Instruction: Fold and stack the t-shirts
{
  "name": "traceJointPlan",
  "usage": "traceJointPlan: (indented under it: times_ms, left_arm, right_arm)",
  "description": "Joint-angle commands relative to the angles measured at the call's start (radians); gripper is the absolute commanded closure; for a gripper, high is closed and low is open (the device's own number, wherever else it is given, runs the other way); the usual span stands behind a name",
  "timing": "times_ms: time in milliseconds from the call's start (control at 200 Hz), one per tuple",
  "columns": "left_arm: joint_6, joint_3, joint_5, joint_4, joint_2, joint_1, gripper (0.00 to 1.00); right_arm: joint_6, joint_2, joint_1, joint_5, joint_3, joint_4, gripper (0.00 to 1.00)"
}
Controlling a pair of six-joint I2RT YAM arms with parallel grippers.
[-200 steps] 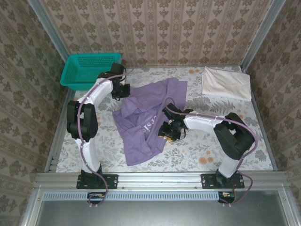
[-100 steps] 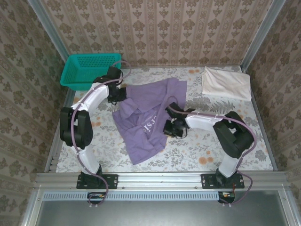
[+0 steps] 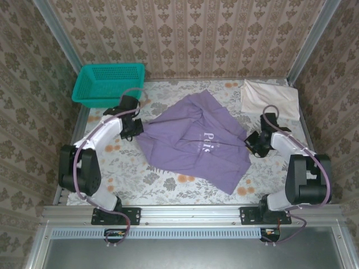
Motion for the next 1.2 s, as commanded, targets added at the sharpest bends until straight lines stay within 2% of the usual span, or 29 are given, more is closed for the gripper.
traceJointPlan:
  times_ms: [0,160,225,260,305,355,435,510,620,695,755,815,925,945,1045,1195]
  left_arm:
    - [-0.077,-0.144,-0.068,-0.048,-0.138,0.006,1.00]
    - [-0.109,-0.351,-0.110,-0.105,-0.297,0.011,1.00]
    - [-0.125,-0.405,-0.093,-0.144,-0.341,0.017,0.92]
    - [-0.134,-0.411,-0.085,-0.163,-0.360,0.009,0.85]
    - [-0.123,-0.393,-0.081,-0.169,-0.387,-0.005,0.62]
    - [-0.127,-0.349,-0.078,-0.179,-0.404,-0.003,0.49]
    - [-0.085,-0.233,-0.070,-0.150,-0.391,0.001,0.36]
    - [-0.025,-0.105,-0.049,-0.105,-0.319,-0.001,0.32]
    - [0.090,0.095,0.052,-0.034,-0.131,-0.029,0.32]
    - [0.163,0.246,0.119,-0.024,0.036,-0.067,0.32]
    - [0.200,0.391,0.155,-0.069,0.178,-0.103,0.37]
    - [0.234,0.532,0.192,-0.109,0.323,-0.140,0.46]
    - [0.233,0.754,0.203,-0.159,0.552,-0.163,0.61]
    - [0.227,0.792,0.205,-0.167,0.590,-0.192,0.61]
    - [0.207,0.956,0.203,-0.202,0.751,-0.208,0.65]
    - [0.178,1.077,0.140,-0.248,0.914,-0.211,0.68]
  right_arm:
    - [-0.059,-0.016,-0.083,-0.028,-0.016,-0.041,1.00]
    - [-0.061,0.009,-0.105,-0.034,-0.020,-0.027,1.00]
    - [-0.054,-0.003,-0.113,-0.030,-0.036,-0.022,0.99]
    - [-0.053,-0.014,-0.117,-0.028,-0.035,-0.029,0.95]
    - [-0.052,-0.045,-0.115,-0.036,-0.039,-0.014,0.89]
    - [-0.038,-0.094,-0.102,-0.051,-0.042,0.045,0.77]
    - [-0.058,-0.095,-0.055,-0.056,0.023,0.066,0.67]
    - [-0.101,-0.032,0.011,-0.049,0.118,0.066,0.60]
    - [-0.148,0.104,0.102,-0.046,0.268,0.048,0.54]
    - [-0.182,0.207,0.160,-0.056,0.372,0.026,0.54]
    - [-0.200,0.304,0.202,-0.074,0.468,0.002,0.58]
    - [-0.204,0.412,0.238,-0.086,0.575,-0.045,0.64]
    - [-0.197,0.558,0.289,-0.088,0.713,-0.067,0.75]
    - [-0.193,0.579,0.296,-0.085,0.733,-0.067,0.76]
    - [-0.179,0.681,0.328,-0.092,0.831,-0.073,0.78]
    - [-0.170,0.820,0.341,-0.056,0.964,-0.137,0.78]
